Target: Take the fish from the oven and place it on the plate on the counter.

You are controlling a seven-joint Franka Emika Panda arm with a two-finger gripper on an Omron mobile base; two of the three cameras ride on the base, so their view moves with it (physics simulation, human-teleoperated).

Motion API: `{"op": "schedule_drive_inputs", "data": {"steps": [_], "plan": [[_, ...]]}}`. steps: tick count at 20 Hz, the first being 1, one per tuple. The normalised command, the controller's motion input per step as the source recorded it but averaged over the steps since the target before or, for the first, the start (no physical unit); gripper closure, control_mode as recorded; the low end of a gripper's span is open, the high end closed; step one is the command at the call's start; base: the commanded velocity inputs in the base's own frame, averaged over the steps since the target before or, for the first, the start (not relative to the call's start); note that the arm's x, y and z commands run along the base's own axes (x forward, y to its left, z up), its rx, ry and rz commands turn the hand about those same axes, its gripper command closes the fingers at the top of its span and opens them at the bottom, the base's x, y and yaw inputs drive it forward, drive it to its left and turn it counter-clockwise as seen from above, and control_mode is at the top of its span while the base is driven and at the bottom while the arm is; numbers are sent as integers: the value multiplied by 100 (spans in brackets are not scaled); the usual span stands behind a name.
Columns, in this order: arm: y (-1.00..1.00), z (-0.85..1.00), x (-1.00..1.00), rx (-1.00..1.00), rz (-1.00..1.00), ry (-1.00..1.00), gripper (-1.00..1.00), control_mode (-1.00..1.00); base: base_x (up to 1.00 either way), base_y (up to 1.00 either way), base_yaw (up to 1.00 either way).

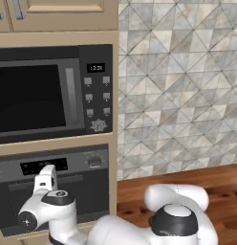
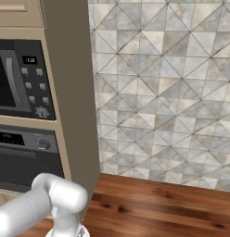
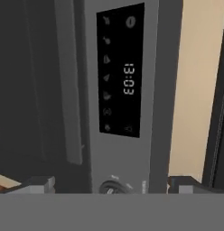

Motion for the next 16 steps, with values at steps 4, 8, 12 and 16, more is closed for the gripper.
{"op": "schedule_drive_inputs", "data": {"steps": [4,8,12,16], "plan": [[0,-84,51,-8,0,-7,-100,-100,0,0,0],[0,-43,35,-1,2,-8,-100,-100,0,0,0],[0,-17,33,0,6,-7,-100,-100,0,0,0],[1,-13,43,0,3,0,-100,-100,0,0,0]]}}
